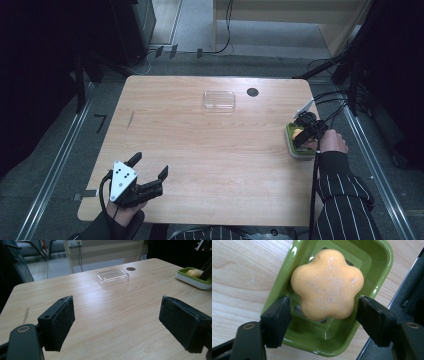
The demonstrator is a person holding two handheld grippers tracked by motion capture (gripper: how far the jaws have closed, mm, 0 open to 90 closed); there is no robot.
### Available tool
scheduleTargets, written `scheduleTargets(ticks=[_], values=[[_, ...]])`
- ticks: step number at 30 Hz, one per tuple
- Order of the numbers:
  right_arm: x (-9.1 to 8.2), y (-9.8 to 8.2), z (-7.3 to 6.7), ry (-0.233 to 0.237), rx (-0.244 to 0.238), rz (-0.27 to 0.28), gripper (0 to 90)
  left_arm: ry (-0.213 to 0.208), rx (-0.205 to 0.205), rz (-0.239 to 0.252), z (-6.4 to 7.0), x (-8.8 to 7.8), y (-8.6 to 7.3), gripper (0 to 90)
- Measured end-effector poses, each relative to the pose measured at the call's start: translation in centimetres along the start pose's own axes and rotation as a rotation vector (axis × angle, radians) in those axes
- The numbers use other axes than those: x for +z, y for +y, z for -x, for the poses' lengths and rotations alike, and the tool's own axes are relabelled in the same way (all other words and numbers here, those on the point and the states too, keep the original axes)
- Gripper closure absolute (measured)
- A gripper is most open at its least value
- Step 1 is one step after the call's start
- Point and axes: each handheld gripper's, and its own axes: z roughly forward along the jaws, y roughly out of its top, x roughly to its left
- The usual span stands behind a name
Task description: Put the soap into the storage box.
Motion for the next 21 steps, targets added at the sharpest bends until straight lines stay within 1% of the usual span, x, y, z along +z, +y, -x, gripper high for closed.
scheduleTargets(ticks=[11, 19, 20, 21], values=[[-1.4, -0.6, -0.4, -0.012, 0.014, 0.02, 19.4, -0.001, 0.0, 0.0, 0.0, 0.0, 0.0, 13.7], [-2.4, -1.0, -1.4, -0.018, -0.005, 0.038, 13.9, -0.002, -0.004, 0.002, 0.0, 0.0, 0.0, 13.7], [-2.5, -1.1, -1.5, -0.019, -0.016, 0.048, 13.6, -0.001, -0.004, 0.003, 0.0, 0.0, 0.0, 13.7], [-2.7, -1.1, -1.6, -0.012, -0.015, 0.05, 13.5, -0.001, -0.003, 0.002, -0.1, 0.0, 0.0, 13.7]])
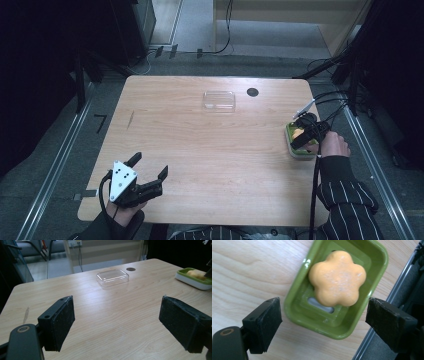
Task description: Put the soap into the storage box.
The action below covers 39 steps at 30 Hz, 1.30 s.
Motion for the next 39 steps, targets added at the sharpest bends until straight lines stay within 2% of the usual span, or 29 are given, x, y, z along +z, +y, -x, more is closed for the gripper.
scheduleTargets(ticks=[11, 17, 30, 39], values=[[-0.9, -1.4, -1.7, 0.027, -0.045, 0.017, 6.5, -0.001, 0.0, 0.002, 0.0, 0.0, 0.0, 13.7], [-1.0, -2.2, -3.0, 0.036, -0.077, 0.011, 5.9, 0.0, 0.0, 0.0, 0.0, 0.0, 0.0, 13.7], [-0.8, -4.5, -6.2, 0.062, -0.147, -0.016, 5.5, 0.0, 0.002, 0.0, 0.0, 0.0, 0.0, 13.7], [0.1, -6.2, -7.6, 0.073, -0.178, -0.04, 5.6, 0.0, 0.002, 0.0, 0.0, 0.0, 0.0, 13.7]])
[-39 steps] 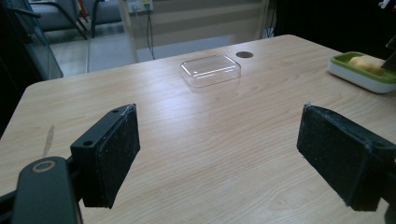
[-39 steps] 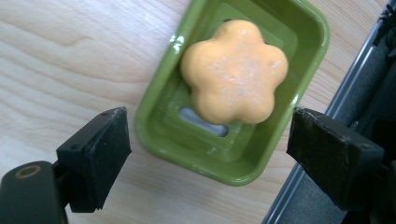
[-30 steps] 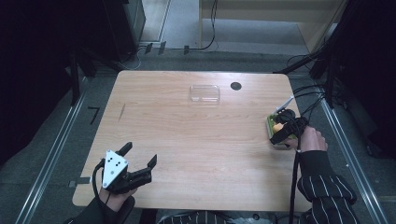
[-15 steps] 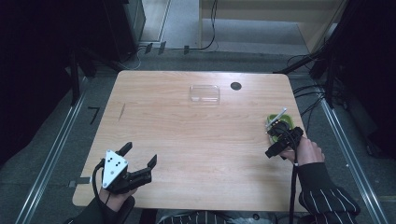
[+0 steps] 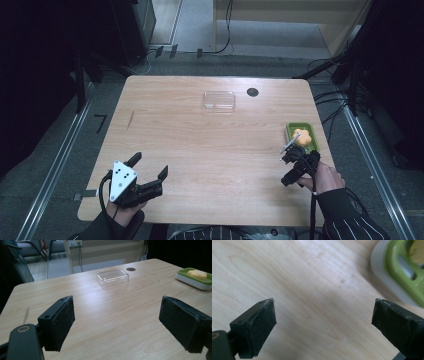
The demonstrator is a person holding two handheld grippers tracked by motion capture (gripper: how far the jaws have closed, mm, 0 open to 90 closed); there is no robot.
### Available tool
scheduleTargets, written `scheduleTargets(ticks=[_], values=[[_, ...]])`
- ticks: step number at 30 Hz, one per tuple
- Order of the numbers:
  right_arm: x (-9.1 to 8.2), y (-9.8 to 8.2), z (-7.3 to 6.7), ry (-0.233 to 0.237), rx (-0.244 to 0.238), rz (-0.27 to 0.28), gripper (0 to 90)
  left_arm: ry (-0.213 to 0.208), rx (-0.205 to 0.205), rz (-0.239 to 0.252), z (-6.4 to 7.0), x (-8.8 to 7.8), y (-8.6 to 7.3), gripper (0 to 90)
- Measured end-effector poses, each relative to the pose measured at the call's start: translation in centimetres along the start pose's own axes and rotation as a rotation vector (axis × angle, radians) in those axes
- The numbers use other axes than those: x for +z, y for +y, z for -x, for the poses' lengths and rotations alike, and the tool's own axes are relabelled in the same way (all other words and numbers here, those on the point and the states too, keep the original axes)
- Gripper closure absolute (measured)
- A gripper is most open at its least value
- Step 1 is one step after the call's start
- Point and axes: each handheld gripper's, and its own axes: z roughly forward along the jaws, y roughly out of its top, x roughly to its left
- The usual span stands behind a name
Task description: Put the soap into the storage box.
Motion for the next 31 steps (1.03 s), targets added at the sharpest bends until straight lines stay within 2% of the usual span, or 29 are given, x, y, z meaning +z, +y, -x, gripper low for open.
scheduleTargets(ticks=[8, 16, 21, 31], values=[[0.8, -1.2, -1.2, 0.021, -0.004, -0.016, 5.6, 0.001, 0.001, 0.001, 0.0, 0.0, 0.0, 13.7], [1.0, -2.4, -2.2, 0.027, -0.007, -0.007, 5.6, 0.002, 0.001, 0.002, 0.0, 0.0, 0.0, 13.7], [1.1, -2.7, -2.3, 0.027, -0.016, 0.005, 5.5, 0.003, 0.004, 0.001, 0.0, 0.0, 0.0, 13.7], [1.5, -2.7, -2.4, 0.024, -0.031, -0.014, 5.1, 0.004, 0.003, -0.003, 0.1, 0.1, 0.0, 13.7]])
